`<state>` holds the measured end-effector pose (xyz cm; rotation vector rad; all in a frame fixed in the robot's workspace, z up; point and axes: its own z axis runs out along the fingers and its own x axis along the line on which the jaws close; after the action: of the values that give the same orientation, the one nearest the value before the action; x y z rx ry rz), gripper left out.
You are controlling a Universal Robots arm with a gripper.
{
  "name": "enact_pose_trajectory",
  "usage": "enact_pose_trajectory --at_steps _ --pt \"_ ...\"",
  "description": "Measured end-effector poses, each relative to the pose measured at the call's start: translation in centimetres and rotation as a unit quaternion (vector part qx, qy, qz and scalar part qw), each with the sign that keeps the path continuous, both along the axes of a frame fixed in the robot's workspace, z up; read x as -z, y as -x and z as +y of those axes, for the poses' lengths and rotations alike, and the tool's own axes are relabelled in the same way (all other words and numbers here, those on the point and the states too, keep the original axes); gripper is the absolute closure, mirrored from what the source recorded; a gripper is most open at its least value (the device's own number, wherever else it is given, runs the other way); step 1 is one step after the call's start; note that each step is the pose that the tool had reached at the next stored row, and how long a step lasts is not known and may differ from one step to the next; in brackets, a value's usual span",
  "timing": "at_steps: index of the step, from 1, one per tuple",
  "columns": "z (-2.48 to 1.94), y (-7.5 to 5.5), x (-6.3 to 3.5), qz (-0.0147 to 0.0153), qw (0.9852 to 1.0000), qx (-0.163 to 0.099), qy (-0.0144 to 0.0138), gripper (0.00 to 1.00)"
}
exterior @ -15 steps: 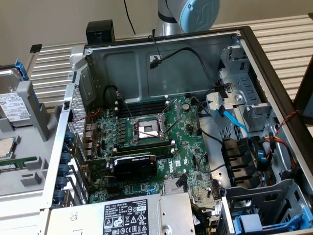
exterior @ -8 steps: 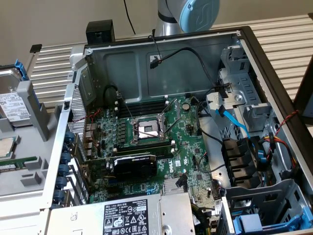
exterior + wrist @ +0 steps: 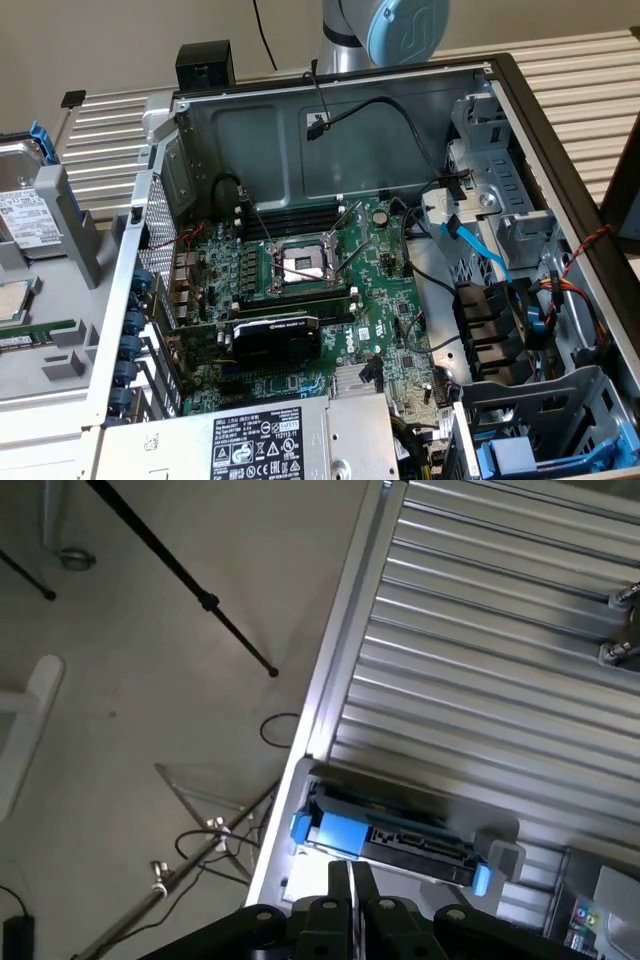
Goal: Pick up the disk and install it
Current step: 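Pick up the disk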
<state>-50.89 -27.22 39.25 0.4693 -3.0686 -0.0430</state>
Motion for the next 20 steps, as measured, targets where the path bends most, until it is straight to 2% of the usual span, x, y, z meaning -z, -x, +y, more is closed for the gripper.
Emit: enact_pose_trajectory --at_steps 5,10,14,17,20 --pt "0.00 0.00 0.02 -0.0001 0.9990 -0.046 -0.0002 0.85" --pt "0.00 0.00 0.02 -0.0011 0.9959 -0.091 -0.0001 0.85" --pt "0.00 0.00 0.01 -0.0016 0.9919 -0.127 -0.0001 0.85" --pt "0.00 0.00 0.01 -0.0016 0.9881 -0.154 -0.0001 0.85" --pt "0.00 0.00 0.01 -0.0016 0.9835 -0.181 -0.0002 0.85"
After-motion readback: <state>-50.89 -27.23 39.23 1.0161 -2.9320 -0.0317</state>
